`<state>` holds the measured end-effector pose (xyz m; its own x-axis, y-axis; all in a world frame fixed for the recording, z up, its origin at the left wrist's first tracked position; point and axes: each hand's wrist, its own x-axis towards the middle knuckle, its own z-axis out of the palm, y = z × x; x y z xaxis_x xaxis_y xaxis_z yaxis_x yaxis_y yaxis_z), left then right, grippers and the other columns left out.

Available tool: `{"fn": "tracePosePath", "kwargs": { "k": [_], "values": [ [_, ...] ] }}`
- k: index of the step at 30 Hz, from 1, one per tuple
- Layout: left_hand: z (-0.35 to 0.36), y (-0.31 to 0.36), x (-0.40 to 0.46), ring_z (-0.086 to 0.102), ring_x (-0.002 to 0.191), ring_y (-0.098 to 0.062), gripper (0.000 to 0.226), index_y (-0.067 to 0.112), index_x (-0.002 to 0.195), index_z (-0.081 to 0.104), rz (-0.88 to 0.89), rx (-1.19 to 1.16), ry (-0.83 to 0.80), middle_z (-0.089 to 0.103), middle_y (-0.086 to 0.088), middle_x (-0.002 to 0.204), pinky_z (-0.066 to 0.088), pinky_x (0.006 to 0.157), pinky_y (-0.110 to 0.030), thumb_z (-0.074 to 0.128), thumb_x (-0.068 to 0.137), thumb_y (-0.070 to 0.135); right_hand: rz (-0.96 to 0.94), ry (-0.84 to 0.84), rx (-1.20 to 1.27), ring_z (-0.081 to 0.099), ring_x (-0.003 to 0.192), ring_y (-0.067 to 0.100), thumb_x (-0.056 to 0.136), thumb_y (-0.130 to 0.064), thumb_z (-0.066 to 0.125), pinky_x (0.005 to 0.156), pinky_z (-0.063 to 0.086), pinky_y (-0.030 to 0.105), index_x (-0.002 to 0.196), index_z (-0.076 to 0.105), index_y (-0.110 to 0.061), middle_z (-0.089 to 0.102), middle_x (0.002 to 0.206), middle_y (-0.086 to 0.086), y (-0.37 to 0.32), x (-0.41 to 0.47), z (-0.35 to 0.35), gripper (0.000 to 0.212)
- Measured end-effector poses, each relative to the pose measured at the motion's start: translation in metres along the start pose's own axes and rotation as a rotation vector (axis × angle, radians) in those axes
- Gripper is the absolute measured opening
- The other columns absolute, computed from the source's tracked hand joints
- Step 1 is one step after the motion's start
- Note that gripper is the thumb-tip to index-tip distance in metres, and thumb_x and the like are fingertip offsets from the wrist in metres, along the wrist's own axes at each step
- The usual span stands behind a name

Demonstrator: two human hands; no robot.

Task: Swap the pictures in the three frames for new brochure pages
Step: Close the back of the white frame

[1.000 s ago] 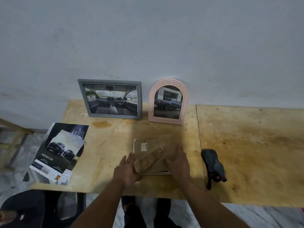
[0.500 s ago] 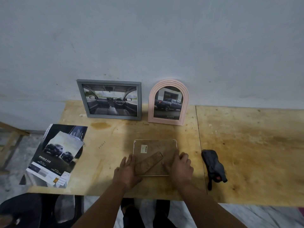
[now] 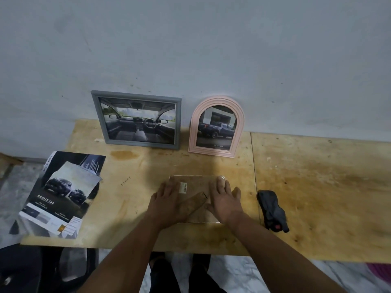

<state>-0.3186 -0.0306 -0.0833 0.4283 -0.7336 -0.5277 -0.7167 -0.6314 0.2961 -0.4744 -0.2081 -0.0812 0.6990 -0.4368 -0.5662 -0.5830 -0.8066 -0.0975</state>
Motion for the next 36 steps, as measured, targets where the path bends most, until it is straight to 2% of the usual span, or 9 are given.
{"fn": "tracePosePath", "kwargs": {
  "k": [3,7,13,19,23,28,31,33,36],
  "values": [
    [-0.001,-0.003,0.015,-0.006,0.159,-0.034,0.112,0.019,0.164,-0.008,0.015,0.053,-0.014,-0.018,-0.006,0.172,0.018,0.125,-0.054,0.035,0.086,0.087,0.000,-0.020,-0.003,-0.010,0.156,0.038,0.101,-0.059,0.043,0.121,0.009,0.066,0.163,-0.003,-0.023,-0.013,0.170,0.012,0.000,0.002,-0.002,0.086],
    [0.005,-0.007,0.017,-0.007,0.160,-0.032,0.116,0.018,0.163,-0.012,0.032,0.126,0.004,-0.020,-0.006,0.171,0.018,0.126,-0.052,0.006,0.074,0.090,0.005,-0.019,0.011,-0.011,0.156,0.037,0.100,-0.061,0.042,0.121,0.010,0.065,0.163,-0.004,-0.026,-0.016,0.170,0.009,0.002,0.001,0.000,0.085],
    [0.014,-0.012,0.011,-0.012,0.159,-0.031,0.114,0.019,0.163,-0.016,0.055,0.137,0.036,-0.032,-0.002,0.164,0.010,0.128,-0.048,-0.006,0.075,0.091,0.023,-0.059,0.067,-0.011,0.157,0.034,0.101,-0.063,0.039,0.121,0.009,0.066,0.162,-0.009,-0.031,-0.025,0.167,0.004,0.002,-0.001,0.001,0.084],
    [0.020,-0.016,0.012,-0.015,0.157,-0.027,0.105,0.019,0.164,-0.012,0.067,0.106,0.049,-0.025,-0.002,0.168,0.009,0.128,-0.049,0.007,0.083,0.084,0.021,-0.060,0.120,-0.016,0.156,0.031,0.100,-0.064,0.039,0.120,0.009,0.066,0.161,-0.012,-0.034,-0.032,0.165,-0.002,0.005,0.000,0.006,0.085],
    [0.020,-0.020,0.013,-0.030,0.148,-0.024,0.108,0.019,0.161,-0.020,0.103,0.114,0.007,-0.036,-0.002,0.165,0.000,0.128,-0.049,0.005,0.080,0.086,0.005,-0.090,0.137,-0.018,0.156,0.031,0.099,-0.060,0.046,0.120,0.009,0.066,0.161,-0.013,-0.035,-0.036,0.162,-0.004,0.006,0.000,0.004,0.089],
    [0.016,-0.037,0.017,-0.031,0.150,-0.024,0.117,0.021,0.157,-0.029,0.201,0.129,-0.051,-0.044,0.001,0.160,-0.006,0.127,-0.048,0.044,0.088,0.083,-0.108,-0.227,0.060,-0.012,0.157,0.025,0.084,-0.046,0.075,0.119,0.016,0.063,0.160,-0.014,-0.038,-0.034,0.163,-0.005,0.032,0.003,-0.019,0.118],
    [0.016,-0.040,0.018,-0.034,0.150,-0.026,0.120,0.021,0.154,-0.033,0.232,0.149,-0.043,-0.048,0.001,0.157,-0.012,0.123,-0.044,0.041,0.086,0.086,-0.127,-0.242,0.000,-0.007,0.158,0.025,0.082,-0.037,0.079,0.119,0.021,0.061,0.160,-0.013,-0.038,-0.036,0.160,-0.006,0.037,0.004,-0.023,0.121],
    [0.019,-0.042,0.019,-0.031,0.152,-0.028,0.121,0.019,0.157,-0.030,0.237,0.144,-0.016,-0.044,-0.001,0.160,-0.010,0.124,-0.046,0.042,0.086,0.087,-0.118,-0.236,-0.001,-0.007,0.158,0.025,0.083,-0.036,0.079,0.119,0.021,0.060,0.160,-0.013,-0.039,-0.039,0.155,-0.008,0.035,0.004,-0.023,0.120],
    [0.025,-0.045,0.019,-0.027,0.154,-0.029,0.119,0.018,0.161,-0.022,0.242,0.158,0.007,-0.039,-0.003,0.164,-0.006,0.125,-0.048,0.041,0.086,0.087,-0.104,-0.232,-0.013,-0.005,0.158,0.024,0.084,-0.036,0.078,0.120,0.022,0.059,0.160,-0.013,-0.039,-0.035,0.161,-0.006,0.034,0.005,-0.022,0.118]
  ]
}}
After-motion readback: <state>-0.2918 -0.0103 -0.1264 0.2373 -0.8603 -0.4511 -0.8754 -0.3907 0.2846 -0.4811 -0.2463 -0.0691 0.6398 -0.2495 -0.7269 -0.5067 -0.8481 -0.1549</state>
